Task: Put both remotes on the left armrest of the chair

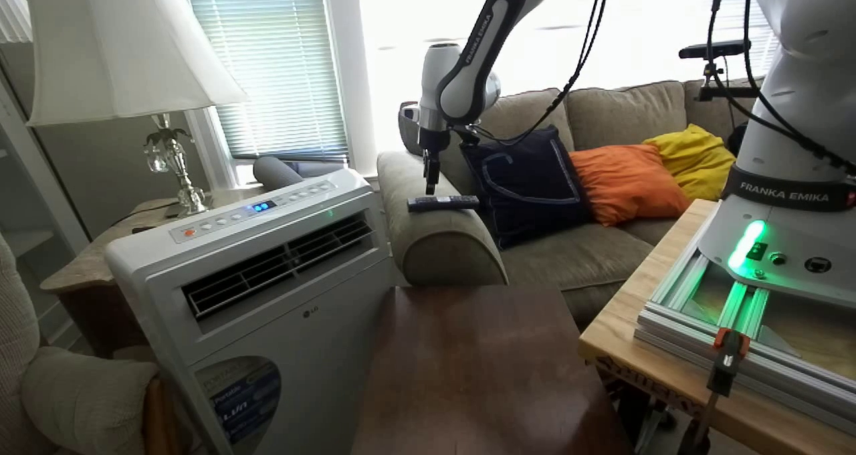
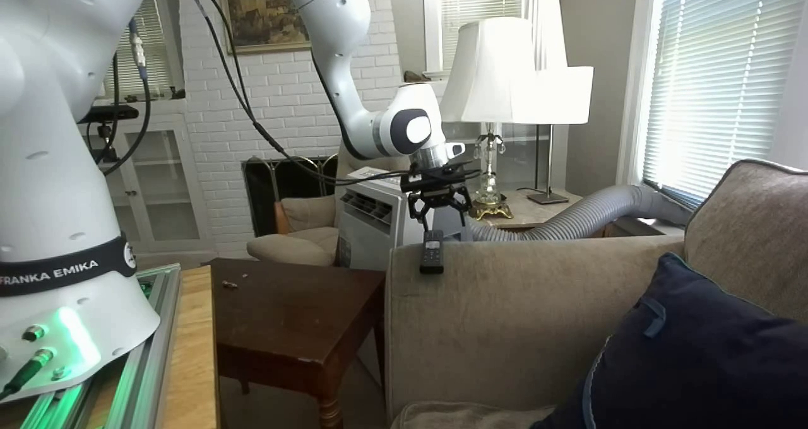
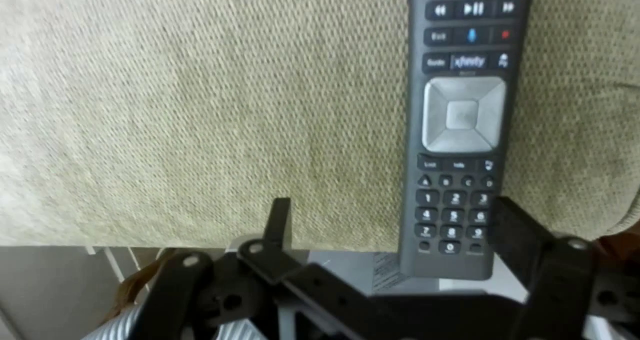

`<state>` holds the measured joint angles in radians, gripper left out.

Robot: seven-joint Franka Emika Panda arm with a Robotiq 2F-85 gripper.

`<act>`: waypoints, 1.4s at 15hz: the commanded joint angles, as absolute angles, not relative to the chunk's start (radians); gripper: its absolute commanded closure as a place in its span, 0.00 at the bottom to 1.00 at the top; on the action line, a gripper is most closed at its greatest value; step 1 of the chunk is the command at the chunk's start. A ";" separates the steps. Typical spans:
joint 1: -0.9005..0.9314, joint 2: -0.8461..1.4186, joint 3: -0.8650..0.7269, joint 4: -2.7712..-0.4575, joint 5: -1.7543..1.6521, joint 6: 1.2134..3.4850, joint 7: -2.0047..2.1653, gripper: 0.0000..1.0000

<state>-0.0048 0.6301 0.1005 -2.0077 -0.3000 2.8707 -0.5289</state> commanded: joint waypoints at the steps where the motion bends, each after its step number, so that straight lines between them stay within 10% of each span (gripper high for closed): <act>1: 0.000 0.490 0.019 -2.159 -0.354 2.840 -0.482 0.00; 21: -0.230 0.292 0.069 -2.438 -0.253 2.876 -0.959 0.00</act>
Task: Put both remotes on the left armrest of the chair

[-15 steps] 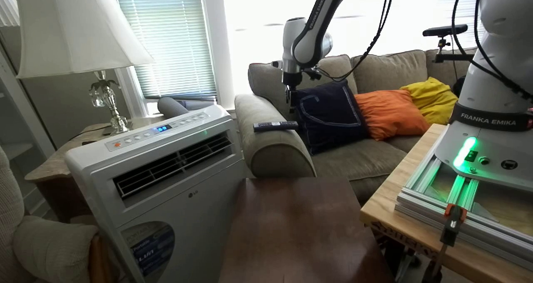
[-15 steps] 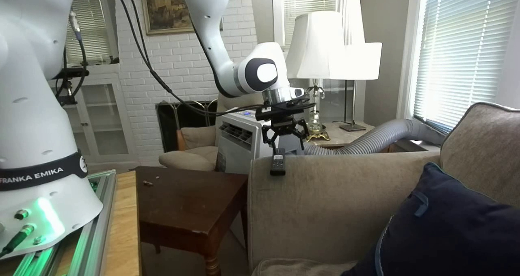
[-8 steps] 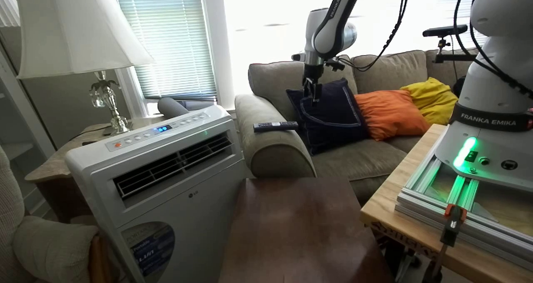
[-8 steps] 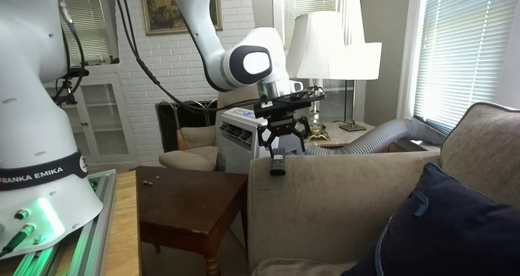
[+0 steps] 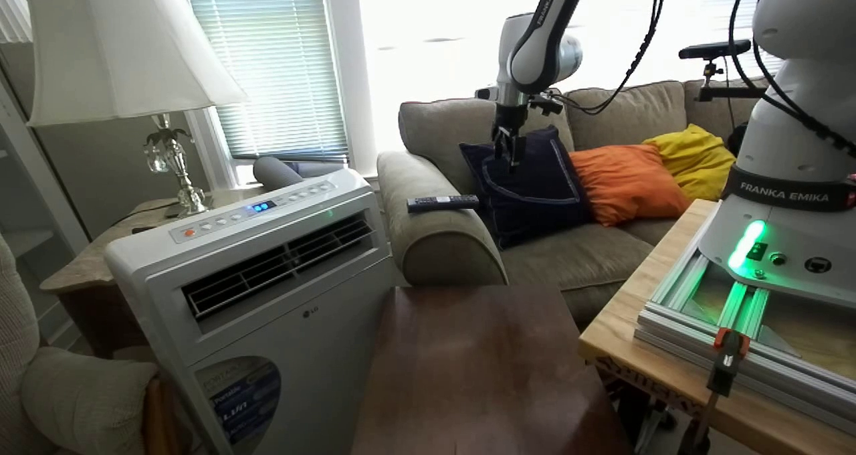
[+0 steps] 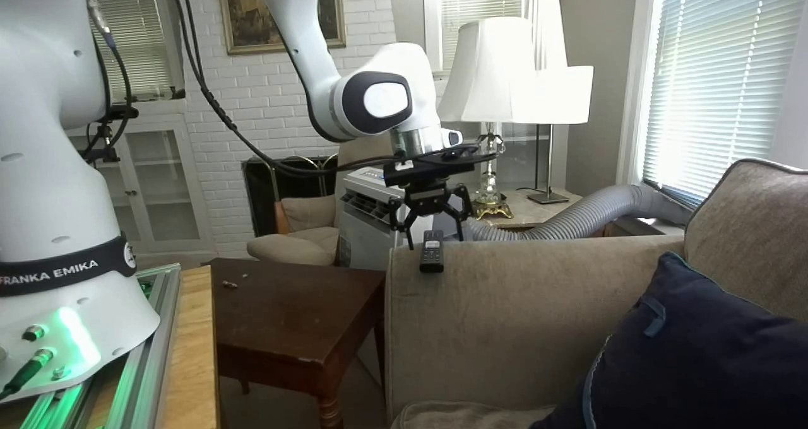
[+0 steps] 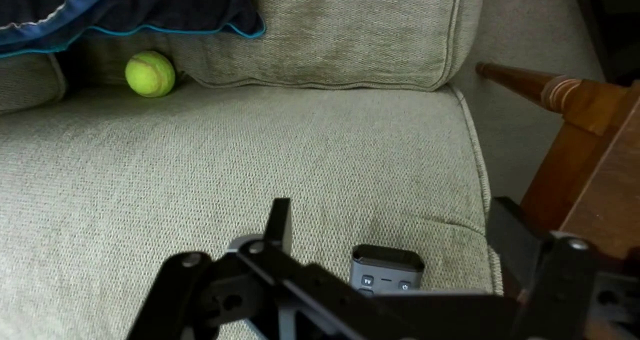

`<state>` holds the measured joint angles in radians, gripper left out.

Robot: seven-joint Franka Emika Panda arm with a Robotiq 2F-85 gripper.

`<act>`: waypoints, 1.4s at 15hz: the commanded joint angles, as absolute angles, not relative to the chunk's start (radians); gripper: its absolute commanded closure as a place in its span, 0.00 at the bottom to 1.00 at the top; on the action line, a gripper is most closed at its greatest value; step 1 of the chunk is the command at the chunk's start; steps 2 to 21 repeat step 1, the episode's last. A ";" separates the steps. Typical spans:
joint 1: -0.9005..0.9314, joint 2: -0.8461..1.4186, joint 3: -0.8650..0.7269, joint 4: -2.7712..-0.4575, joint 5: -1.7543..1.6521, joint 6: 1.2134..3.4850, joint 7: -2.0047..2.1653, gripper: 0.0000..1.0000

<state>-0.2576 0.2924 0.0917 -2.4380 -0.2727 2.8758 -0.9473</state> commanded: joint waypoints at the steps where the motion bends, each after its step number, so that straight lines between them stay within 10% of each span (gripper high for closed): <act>1: -0.230 0.292 0.069 -2.438 -0.253 2.876 -0.959 0.00; 21: -0.230 0.292 0.069 -2.438 -0.253 2.876 -0.959 0.00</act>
